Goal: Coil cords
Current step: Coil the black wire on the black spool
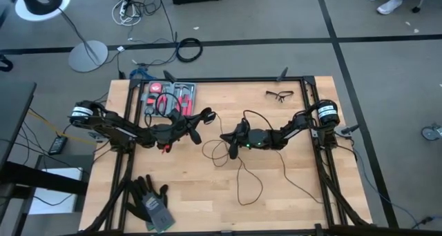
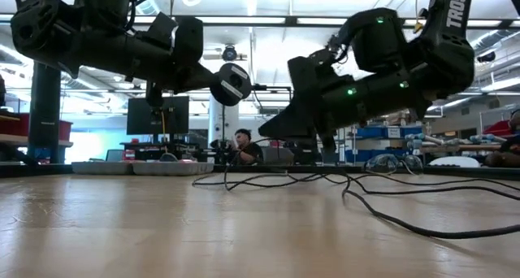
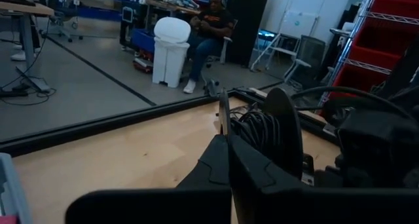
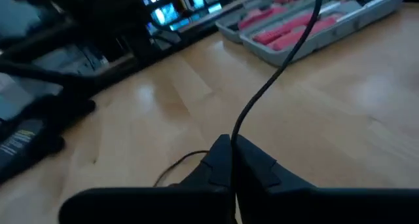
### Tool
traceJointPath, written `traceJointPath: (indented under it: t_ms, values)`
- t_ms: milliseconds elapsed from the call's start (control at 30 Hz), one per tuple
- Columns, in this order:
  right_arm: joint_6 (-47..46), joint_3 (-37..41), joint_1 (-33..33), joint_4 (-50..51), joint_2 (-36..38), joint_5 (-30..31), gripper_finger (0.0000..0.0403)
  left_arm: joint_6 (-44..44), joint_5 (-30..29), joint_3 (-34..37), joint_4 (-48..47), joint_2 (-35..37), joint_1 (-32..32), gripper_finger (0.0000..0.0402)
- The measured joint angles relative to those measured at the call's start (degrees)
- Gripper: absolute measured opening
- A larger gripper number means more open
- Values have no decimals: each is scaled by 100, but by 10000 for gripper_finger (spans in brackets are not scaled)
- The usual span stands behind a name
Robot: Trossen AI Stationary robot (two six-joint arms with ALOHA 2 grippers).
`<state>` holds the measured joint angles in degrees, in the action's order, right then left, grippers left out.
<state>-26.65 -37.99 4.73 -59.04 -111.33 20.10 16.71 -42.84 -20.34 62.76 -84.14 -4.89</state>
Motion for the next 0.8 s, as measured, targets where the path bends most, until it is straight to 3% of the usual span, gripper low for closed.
traceJointPath:
  t_ms: [233,433,600,800]
  values:
    - [780,-1459,9,2874,-7,-175,2,110,2,0,17,0,0,0]
    - [2017,-2338,-103,3175,-10,-445,1,208,2,0,-122,0,0,0]
    - [2392,-2933,-278,3981,-11,-732,1,345,185,0,-281,0,0,0]
    - [2662,-3225,-343,4163,-9,-839,0,377,250,0,-724,0,0,0]
